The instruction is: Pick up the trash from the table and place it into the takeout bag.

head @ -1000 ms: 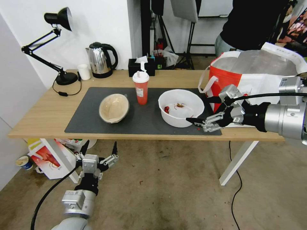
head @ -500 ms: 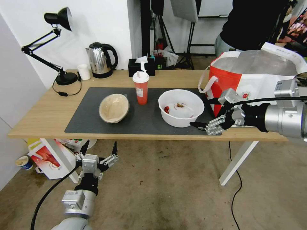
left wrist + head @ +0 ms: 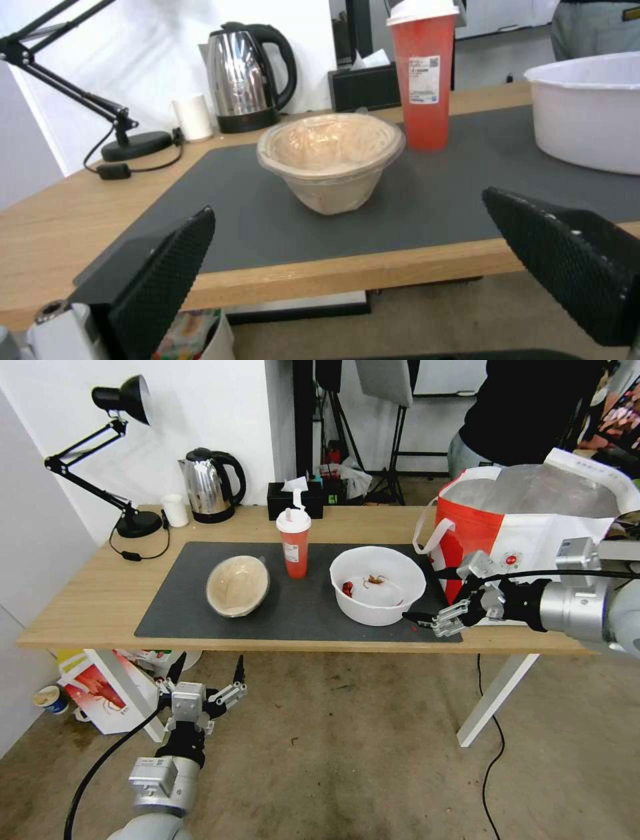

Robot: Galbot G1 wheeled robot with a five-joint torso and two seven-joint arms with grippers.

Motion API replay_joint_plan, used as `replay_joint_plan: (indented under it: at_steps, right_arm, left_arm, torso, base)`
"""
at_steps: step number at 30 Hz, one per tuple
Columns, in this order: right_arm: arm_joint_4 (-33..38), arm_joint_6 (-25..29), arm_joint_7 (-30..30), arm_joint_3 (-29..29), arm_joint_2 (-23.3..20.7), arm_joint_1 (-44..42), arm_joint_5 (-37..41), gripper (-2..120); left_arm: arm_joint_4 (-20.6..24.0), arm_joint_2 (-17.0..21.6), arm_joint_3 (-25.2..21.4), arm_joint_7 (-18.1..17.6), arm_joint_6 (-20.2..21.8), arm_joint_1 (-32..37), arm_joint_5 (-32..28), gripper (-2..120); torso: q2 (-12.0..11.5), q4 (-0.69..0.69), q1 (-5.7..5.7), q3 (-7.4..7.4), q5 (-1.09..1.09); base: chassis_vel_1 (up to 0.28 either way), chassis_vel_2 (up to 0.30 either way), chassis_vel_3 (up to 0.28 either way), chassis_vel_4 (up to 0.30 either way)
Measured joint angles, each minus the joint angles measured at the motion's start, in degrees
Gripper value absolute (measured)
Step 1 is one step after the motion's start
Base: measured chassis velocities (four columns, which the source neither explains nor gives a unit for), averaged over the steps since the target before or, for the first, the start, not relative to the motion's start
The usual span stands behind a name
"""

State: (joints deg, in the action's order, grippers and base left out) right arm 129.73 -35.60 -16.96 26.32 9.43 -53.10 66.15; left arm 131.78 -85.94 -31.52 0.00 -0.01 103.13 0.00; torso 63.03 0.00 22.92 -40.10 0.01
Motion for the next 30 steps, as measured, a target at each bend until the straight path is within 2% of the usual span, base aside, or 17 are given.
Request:
replay_joint_plan:
  at_steps: [6,8,9,11,12,13,16,18,19,20,22,23,25,27,30]
  right_arm:
    - [-3.2,1.4,-2.0,-3.9,2.5,1.3,-4.2,100]
    - [-4.9,1.7,-3.6,-10.2,4.2,6.0,-5.9,100]
    - [-4.9,1.7,-3.6,-10.2,4.2,6.0,-5.9,100]
    - [-6.1,1.8,-4.3,-14.9,5.5,10.8,-6.4,100]
    - [-7.5,1.8,-4.6,-19.8,6.6,16.0,-6.6,100]
    - [-7.5,1.8,-4.6,-19.8,6.6,16.0,-6.6,100]
    - [-10.8,1.5,-4.8,-31.8,9.5,29.0,-6.7,100]
    - [-10.9,1.5,-4.8,-32.3,9.7,29.5,-6.8,100]
    - [-12.3,0.6,-4.6,-37.6,10.9,34.8,-7.2,100]
    - [-12.9,0.1,-4.5,-39.9,11.4,37.8,-7.2,100]
    - [-14.0,-2.4,-2.5,-45.4,12.9,44.3,-6.2,100]
    - [-14.0,-2.4,-2.5,-45.4,12.9,44.3,-6.2,100]
    - [-14.1,-5.3,2.2,-49.7,14.2,48.8,-2.4,100]
    - [-14.3,-5.9,6.1,-53.1,14.9,51.6,0.0,100]
    - [-14.6,-6.0,7.7,-55.4,15.6,52.7,0.9,100]
  left_arm:
    - [0.0,0.0,0.0,0.0,0.0,0.0,0.0,100]
    - [0.0,0.0,0.0,0.0,0.0,0.0,0.0,100]
    - [0.0,0.0,0.0,0.0,0.0,0.0,0.0,100]
    - [0.0,0.0,0.0,0.0,0.0,0.0,0.0,100]
    - [0.0,0.0,0.0,0.0,0.0,0.0,0.0,100]
    - [0.0,0.0,0.0,0.0,0.0,0.0,0.0,100]
    - [0.0,0.0,0.0,0.0,0.0,0.0,0.0,100]
    - [0.0,0.0,0.0,0.0,0.0,0.0,0.0,100]
    - [0.0,0.0,0.0,0.0,0.0,0.0,0.0,100]
    - [0.0,0.0,0.0,0.0,0.0,0.0,0.0,100]
    - [0.0,0.0,0.0,0.0,0.0,0.0,0.0,100]
    - [0.0,0.0,0.0,0.0,0.0,0.0,0.0,100]
    - [0.0,0.0,0.0,0.0,0.0,0.0,0.0,100]
    - [0.0,0.0,0.0,0.0,0.0,0.0,0.0,100]
    - [0.0,0.0,0.0,0.0,0.0,0.0,0.0,100]
  torso:
    - [0.0,0.00,0.00,0.00,0.00]
    - [0.0,0.00,0.00,0.00,0.00]
    - [0.0,0.00,0.00,0.00,0.00]
    - [0.0,0.00,-0.01,0.00,-0.02]
    - [0.0,0.00,-0.01,0.00,0.01]
    - [0.0,0.00,-0.01,0.00,0.01]
    - [0.0,0.01,0.00,0.00,-0.02]
    - [0.0,0.01,0.00,0.00,-0.02]
    - [0.0,0.00,0.00,0.00,-0.01]
    - [0.0,0.00,0.00,0.00,0.00]
    - [0.0,0.00,0.00,0.00,0.00]
    - [0.0,0.00,0.00,0.00,0.00]
    - [0.0,0.00,0.00,0.00,-0.01]
    - [0.0,0.00,0.00,0.00,-0.03]
    - [0.0,0.00,0.00,0.00,0.00]
  base:
    - [0.000,0.000,0.000,0.000]
    - [0.000,0.000,0.000,0.000]
    - [0.000,0.000,0.000,0.000]
    - [0.000,0.000,0.000,0.000]
    - [0.000,0.000,0.000,0.000]
    - [0.000,0.000,0.000,0.000]
    - [0.000,0.000,0.000,0.000]
    - [0.000,0.000,0.000,0.000]
    - [0.000,0.000,0.000,0.000]
    - [0.000,0.000,0.000,0.000]
    - [0.000,0.000,0.000,0.000]
    - [0.000,0.000,0.000,0.000]
    - [0.000,0.000,0.000,0.000]
    - [0.000,0.000,0.000,0.000]
    - [0.000,0.000,0.000,0.000]
